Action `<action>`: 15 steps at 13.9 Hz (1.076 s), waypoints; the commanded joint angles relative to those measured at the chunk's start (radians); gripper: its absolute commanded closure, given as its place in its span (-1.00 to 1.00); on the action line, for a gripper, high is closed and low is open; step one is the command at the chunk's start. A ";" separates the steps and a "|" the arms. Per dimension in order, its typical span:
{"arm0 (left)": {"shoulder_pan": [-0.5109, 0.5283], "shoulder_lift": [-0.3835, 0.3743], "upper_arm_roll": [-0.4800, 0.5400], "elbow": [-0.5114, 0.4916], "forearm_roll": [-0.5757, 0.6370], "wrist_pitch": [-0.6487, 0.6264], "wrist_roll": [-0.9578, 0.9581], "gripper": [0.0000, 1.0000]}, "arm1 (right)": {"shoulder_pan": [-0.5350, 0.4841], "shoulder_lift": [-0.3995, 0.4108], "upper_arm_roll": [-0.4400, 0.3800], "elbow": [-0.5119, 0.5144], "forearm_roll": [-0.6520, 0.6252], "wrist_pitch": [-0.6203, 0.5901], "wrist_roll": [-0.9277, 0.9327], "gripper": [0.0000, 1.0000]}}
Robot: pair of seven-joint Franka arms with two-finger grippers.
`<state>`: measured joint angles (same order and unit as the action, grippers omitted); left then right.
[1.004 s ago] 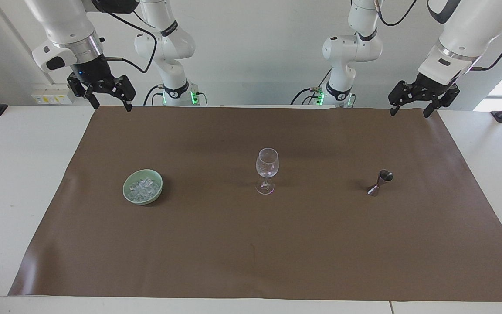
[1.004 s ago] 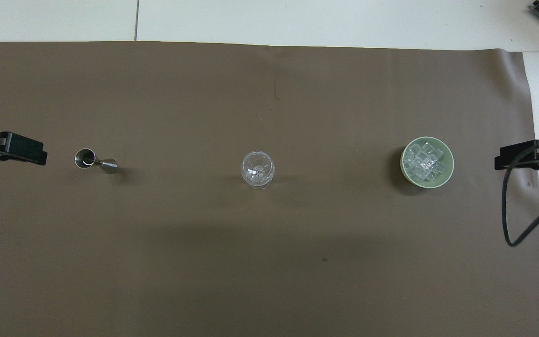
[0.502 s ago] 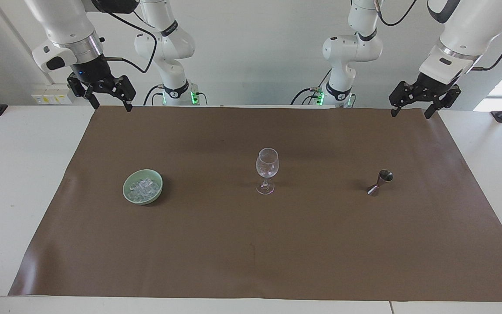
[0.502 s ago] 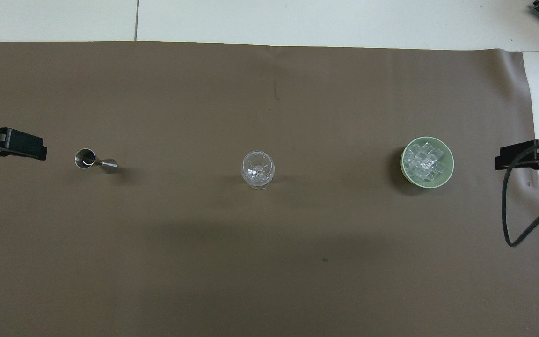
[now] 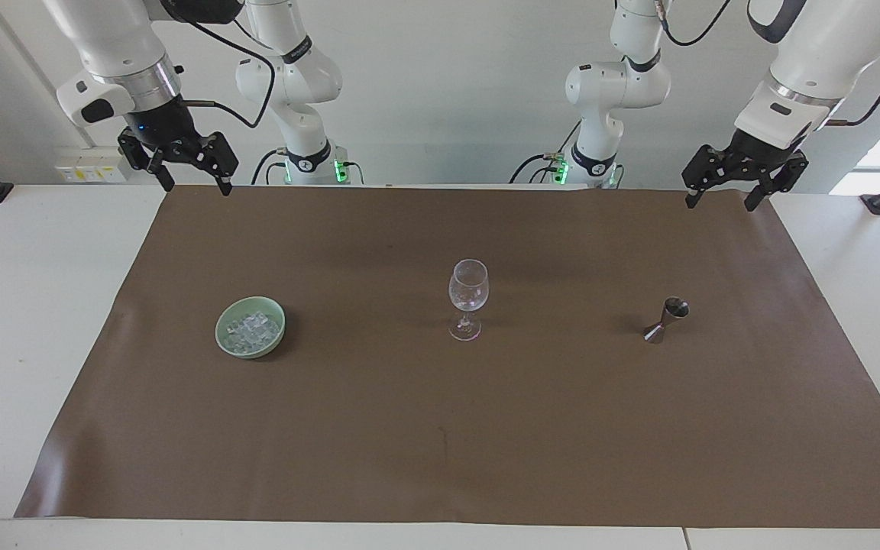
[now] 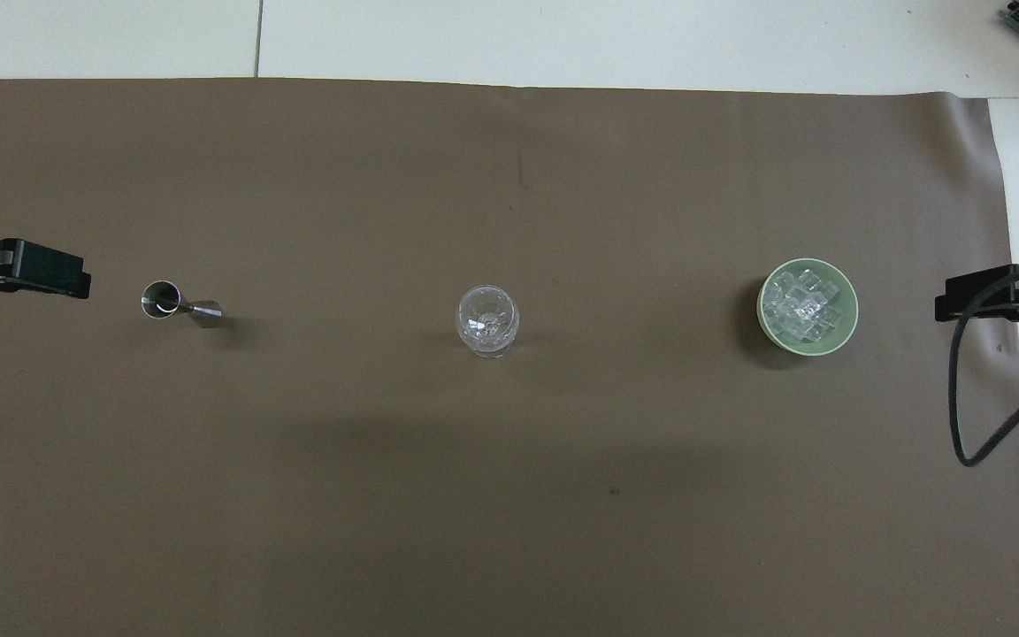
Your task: Pour wine and add ice with both arms
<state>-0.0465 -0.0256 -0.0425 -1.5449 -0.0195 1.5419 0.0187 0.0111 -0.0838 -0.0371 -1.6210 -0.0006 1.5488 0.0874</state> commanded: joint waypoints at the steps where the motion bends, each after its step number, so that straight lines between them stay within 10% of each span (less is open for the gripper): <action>1: -0.006 -0.033 0.003 -0.047 0.010 0.015 -0.003 -1.00 | 0.000 -0.016 0.000 -0.011 0.008 -0.012 -0.020 -1.00; 15: 0.008 0.005 0.009 0.029 -0.028 0.014 0.004 -1.00 | 0.000 -0.016 0.000 -0.011 0.008 -0.012 -0.020 -1.00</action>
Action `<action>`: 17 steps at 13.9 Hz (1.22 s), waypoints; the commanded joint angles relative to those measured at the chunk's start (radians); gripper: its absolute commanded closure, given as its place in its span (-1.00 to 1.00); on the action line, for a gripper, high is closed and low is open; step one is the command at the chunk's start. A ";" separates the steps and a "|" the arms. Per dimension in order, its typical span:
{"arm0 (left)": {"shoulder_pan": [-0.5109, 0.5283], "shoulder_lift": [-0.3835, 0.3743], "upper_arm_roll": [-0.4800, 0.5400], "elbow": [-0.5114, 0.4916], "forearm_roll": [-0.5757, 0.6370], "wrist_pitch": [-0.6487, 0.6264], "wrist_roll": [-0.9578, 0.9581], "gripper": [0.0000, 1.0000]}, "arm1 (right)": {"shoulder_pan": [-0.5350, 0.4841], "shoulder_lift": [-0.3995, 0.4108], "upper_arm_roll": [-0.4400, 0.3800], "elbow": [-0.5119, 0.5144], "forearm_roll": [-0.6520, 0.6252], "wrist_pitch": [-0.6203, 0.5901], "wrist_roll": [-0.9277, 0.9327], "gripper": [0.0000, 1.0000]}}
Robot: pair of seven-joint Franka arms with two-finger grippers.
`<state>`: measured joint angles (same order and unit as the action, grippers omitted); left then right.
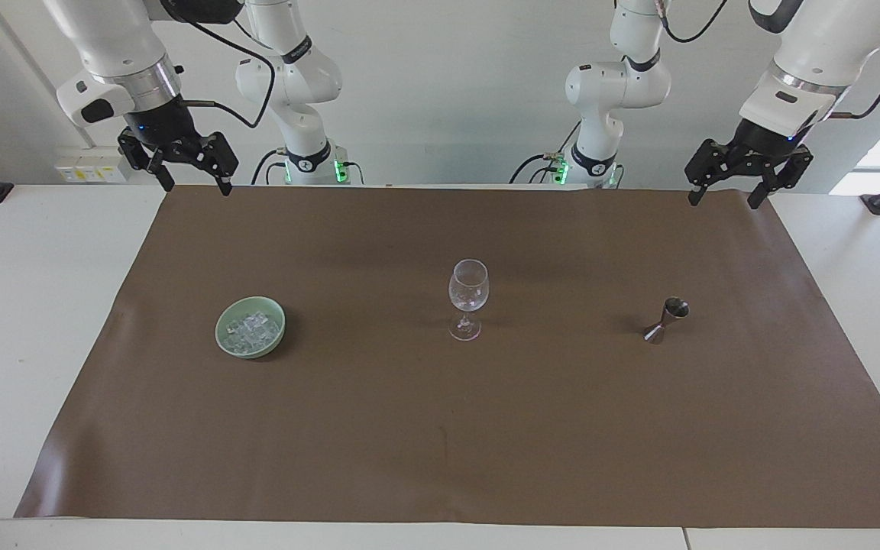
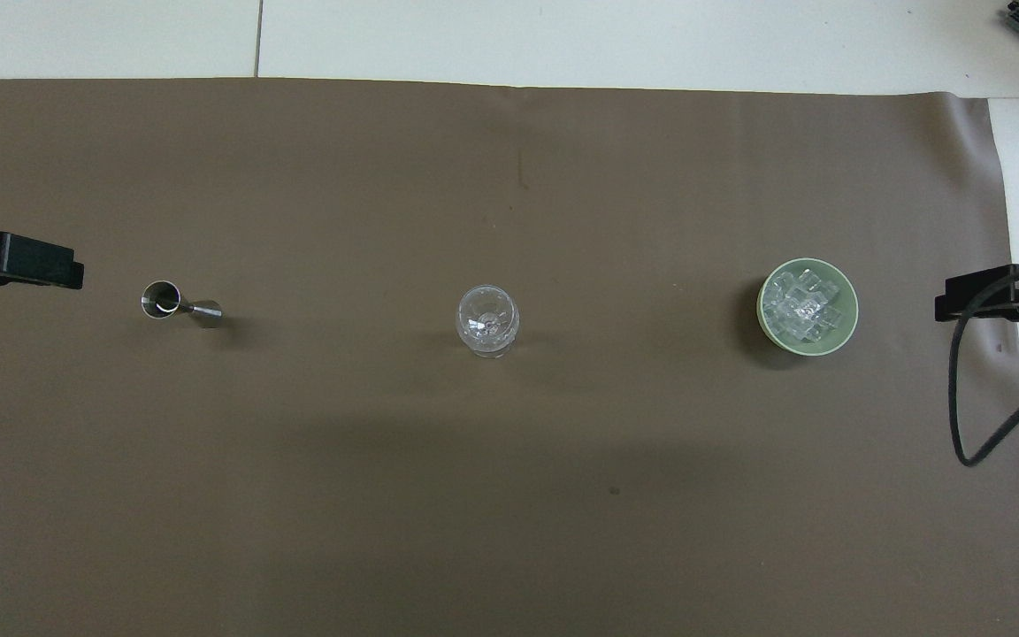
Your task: Pour wine and add ice with both arms
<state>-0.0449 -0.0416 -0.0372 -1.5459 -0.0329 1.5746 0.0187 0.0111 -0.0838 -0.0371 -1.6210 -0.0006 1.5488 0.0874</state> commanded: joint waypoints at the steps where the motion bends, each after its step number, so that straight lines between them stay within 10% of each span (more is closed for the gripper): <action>1: 0.004 0.026 0.005 0.055 -0.016 -0.027 0.004 -1.00 | -0.002 -0.016 0.000 -0.011 0.008 -0.012 -0.020 -1.00; 17: -0.012 -0.011 -0.003 -0.007 -0.008 -0.044 -0.002 -1.00 | 0.000 -0.016 0.000 -0.011 0.008 -0.012 -0.020 -1.00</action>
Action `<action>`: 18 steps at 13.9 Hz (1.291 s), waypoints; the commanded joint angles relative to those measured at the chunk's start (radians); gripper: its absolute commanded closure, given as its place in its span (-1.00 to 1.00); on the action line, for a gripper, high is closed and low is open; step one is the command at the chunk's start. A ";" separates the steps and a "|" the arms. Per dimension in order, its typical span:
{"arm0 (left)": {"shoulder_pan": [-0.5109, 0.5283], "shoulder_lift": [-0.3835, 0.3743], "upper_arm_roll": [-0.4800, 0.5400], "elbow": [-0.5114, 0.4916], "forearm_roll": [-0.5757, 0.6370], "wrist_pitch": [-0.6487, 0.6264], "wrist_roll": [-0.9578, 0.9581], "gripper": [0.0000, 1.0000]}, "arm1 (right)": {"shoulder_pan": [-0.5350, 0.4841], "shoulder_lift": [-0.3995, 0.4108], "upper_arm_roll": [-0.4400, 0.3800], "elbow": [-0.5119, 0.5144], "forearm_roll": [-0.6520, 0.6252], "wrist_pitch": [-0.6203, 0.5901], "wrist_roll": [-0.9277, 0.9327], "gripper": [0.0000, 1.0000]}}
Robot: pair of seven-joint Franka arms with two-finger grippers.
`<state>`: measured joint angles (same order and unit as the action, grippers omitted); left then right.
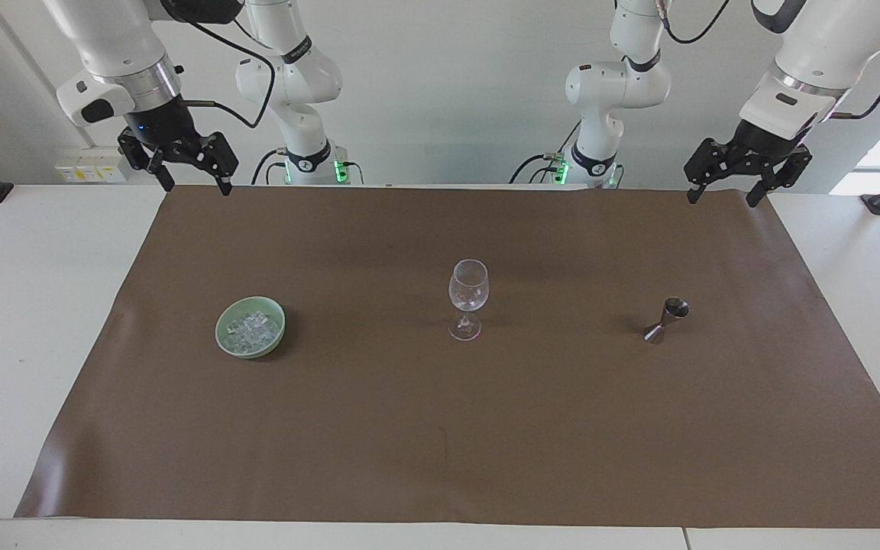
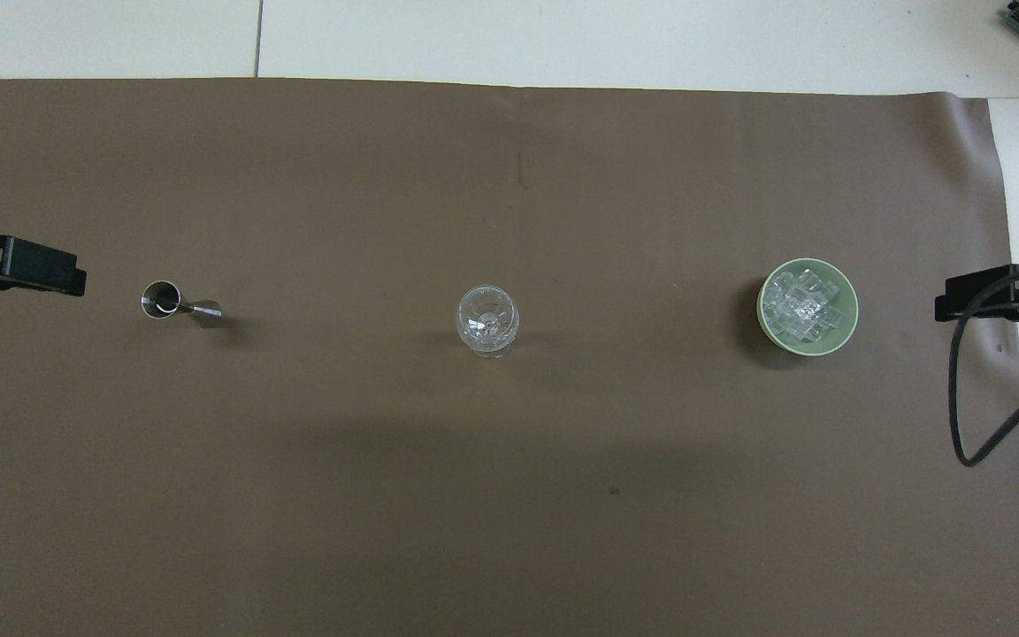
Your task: Pour wine and add ice with both arms
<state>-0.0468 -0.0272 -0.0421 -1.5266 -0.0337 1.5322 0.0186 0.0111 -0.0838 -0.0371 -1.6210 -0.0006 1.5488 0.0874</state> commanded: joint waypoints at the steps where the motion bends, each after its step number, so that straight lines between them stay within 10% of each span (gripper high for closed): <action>1: -0.031 -0.026 0.002 -0.032 -0.008 -0.001 0.000 -1.00 | 0.000 -0.016 0.000 -0.011 0.008 -0.012 -0.020 -1.00; 18: -0.024 0.053 0.014 0.068 -0.008 0.000 0.004 -1.00 | 0.000 -0.016 0.000 -0.011 0.008 -0.012 -0.020 -1.00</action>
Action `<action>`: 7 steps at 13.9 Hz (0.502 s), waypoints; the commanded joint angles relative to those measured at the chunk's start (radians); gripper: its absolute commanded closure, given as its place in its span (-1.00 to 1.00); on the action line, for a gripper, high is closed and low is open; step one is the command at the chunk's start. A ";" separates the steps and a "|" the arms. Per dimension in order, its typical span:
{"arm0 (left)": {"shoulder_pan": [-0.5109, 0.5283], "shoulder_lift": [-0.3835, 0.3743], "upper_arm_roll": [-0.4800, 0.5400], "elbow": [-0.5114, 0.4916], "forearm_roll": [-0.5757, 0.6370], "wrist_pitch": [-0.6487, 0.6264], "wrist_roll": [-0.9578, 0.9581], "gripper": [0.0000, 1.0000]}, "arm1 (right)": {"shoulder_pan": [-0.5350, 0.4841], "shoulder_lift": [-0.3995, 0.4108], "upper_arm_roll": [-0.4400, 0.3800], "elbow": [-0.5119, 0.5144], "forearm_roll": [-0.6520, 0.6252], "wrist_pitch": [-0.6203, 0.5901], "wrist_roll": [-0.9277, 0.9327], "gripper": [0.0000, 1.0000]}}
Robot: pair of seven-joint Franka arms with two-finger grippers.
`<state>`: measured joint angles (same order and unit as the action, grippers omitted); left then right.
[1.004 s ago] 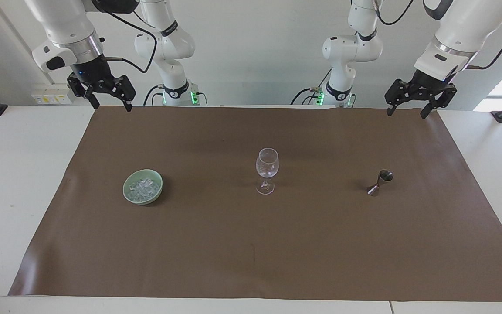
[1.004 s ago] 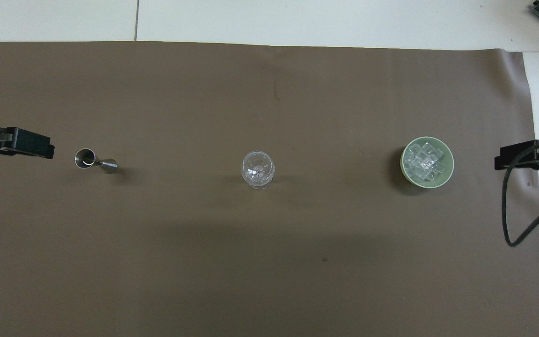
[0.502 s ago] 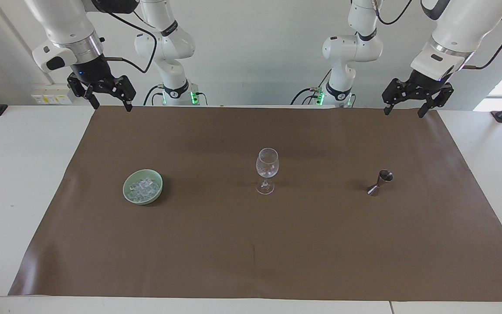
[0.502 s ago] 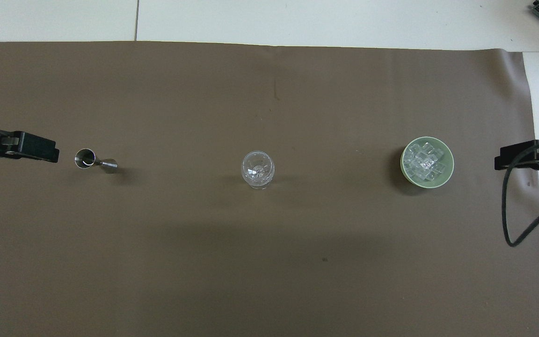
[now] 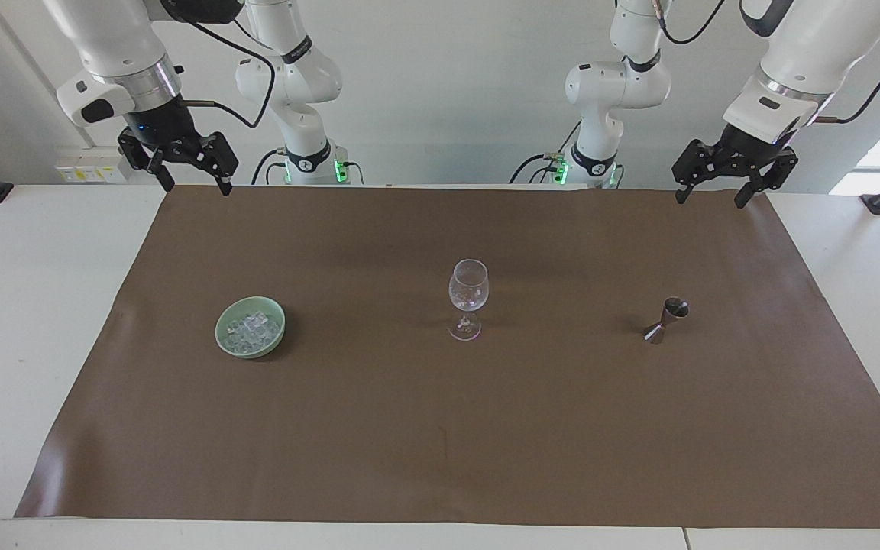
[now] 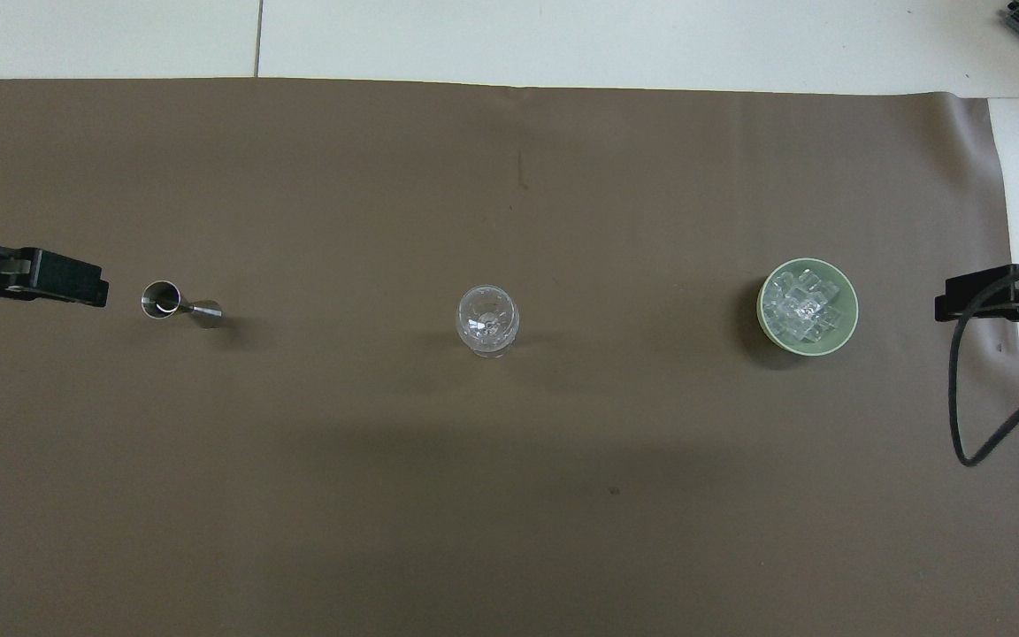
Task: Pour wine and add ice with both arms
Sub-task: 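Raise and open the left gripper, then lower it toward the silver jigger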
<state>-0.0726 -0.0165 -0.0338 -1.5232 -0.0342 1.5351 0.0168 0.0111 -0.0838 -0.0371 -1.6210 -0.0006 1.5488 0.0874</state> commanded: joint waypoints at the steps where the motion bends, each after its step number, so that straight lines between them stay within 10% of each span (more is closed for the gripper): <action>1: 0.002 0.059 0.006 0.083 -0.007 0.000 0.006 -1.00 | 0.000 -0.016 0.000 -0.011 0.008 -0.012 -0.020 -1.00; 7: 0.002 0.180 0.006 0.197 -0.010 0.028 0.005 -1.00 | 0.000 -0.016 0.000 -0.011 0.008 -0.012 -0.020 -1.00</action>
<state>-0.0722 0.0839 -0.0303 -1.4287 -0.0343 1.5762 0.0169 0.0111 -0.0838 -0.0371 -1.6210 -0.0006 1.5488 0.0874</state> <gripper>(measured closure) 0.000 0.000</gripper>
